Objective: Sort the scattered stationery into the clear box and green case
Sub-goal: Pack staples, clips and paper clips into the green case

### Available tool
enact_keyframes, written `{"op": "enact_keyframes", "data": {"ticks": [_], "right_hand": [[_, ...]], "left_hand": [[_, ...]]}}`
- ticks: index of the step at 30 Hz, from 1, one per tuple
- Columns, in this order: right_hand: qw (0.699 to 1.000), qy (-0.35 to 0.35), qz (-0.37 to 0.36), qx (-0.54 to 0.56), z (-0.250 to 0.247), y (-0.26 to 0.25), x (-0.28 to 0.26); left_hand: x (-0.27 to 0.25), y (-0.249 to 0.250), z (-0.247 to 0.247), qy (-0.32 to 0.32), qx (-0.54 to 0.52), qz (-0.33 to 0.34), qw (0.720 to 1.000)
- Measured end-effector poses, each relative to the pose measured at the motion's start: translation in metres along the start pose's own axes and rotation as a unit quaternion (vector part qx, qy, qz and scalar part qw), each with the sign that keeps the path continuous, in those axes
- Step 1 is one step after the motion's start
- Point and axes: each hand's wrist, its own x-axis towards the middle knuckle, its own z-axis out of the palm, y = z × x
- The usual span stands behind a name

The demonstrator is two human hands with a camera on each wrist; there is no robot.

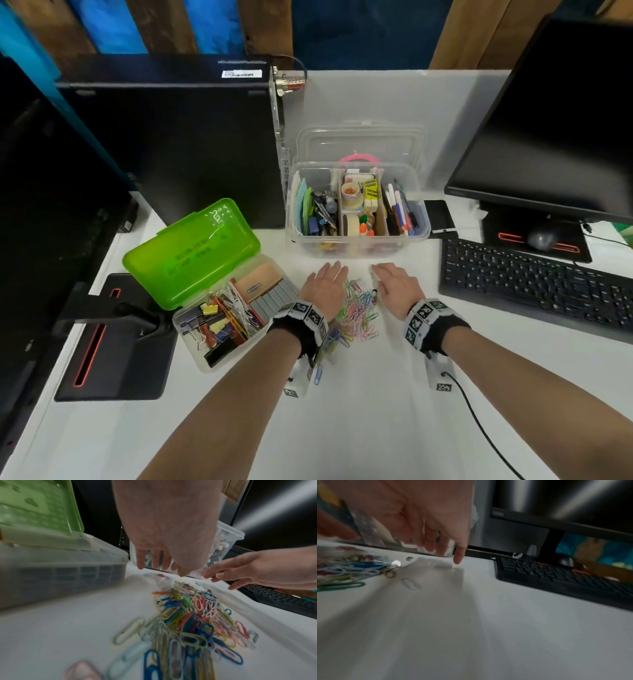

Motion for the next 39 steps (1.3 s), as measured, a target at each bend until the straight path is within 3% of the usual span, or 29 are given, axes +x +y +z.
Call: {"op": "enact_keyframes", "data": {"ticks": [5,12,15,17,20,25,33,39], "right_hand": [[0.999,-0.026,-0.024,-0.039,0.007,0.003,0.000],[0.998,0.005,-0.050,0.035,0.022,0.018,-0.031],[0.978,0.097,0.010,0.185,0.019,0.024,-0.032],[0.962,0.136,0.071,0.226,0.016,0.029,-0.027],[0.965,0.103,0.100,0.217,0.013,0.029,-0.017],[0.985,0.044,0.043,0.160,0.011,0.018,-0.007],[0.998,0.015,0.005,0.056,0.007,0.014,-0.005],[0.995,-0.002,0.052,0.082,0.005,0.010,-0.004]], "left_hand": [[0.010,0.004,0.007,-0.046,0.007,0.014,0.999],[-0.016,0.009,0.020,-0.016,0.008,0.051,0.999],[-0.027,0.006,0.023,-0.006,-0.009,0.066,0.998],[-0.030,0.002,0.024,0.030,-0.025,0.071,0.997],[-0.033,0.000,0.027,0.084,-0.043,0.071,0.993],[-0.040,0.001,0.028,0.148,-0.053,0.102,0.982],[-0.057,-0.002,0.036,0.175,-0.069,0.127,0.974],[-0.065,-0.007,0.035,0.168,-0.053,0.112,0.978]]}}
